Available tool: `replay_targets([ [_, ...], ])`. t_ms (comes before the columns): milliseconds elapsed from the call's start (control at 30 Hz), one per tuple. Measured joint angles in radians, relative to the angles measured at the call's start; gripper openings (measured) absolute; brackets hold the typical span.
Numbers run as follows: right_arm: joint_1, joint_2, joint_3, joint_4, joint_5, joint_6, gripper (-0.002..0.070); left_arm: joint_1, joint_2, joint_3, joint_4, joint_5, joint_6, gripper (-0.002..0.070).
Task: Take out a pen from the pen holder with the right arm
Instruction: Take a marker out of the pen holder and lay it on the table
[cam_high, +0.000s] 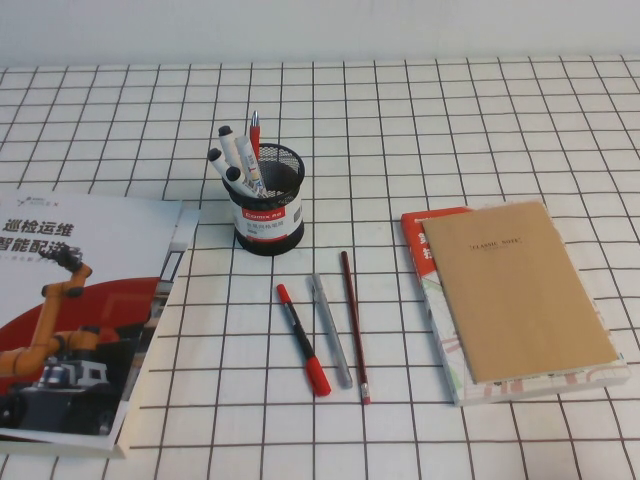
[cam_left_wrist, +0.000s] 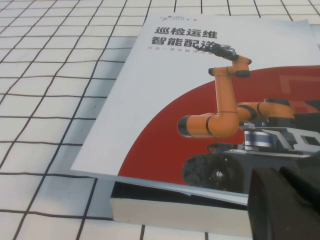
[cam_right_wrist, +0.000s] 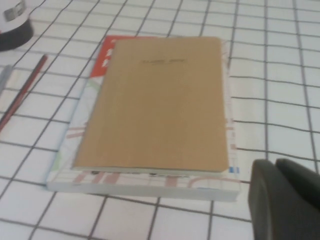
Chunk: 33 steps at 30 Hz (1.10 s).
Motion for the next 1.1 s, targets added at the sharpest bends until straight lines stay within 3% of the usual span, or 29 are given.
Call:
replay_targets([
  [167, -0.094, -0.18, 0.169, 0.003, -0.118, 0.0, -0.0015, 0.0, 0.0, 0.0, 0.0, 0.0, 0.0, -0.0003],
  [500, -0.174, -0.409, 0.184, 0.013, -0.053, 0.0, -0.0015, 0.0, 0.0, 0.0, 0.0, 0.0, 0.0, -0.0003],
  [833, -0.205, -0.432, 0.185, -0.006, 0.107, 0.0, -0.0015, 0.0, 0.0, 0.0, 0.0, 0.0, 0.0, -0.0003],
  [1100, -0.205, -0.432, 0.185, -0.01, 0.126, 0.0, -0.0015, 0.0, 0.0, 0.0, 0.0, 0.0, 0.0, -0.0003],
])
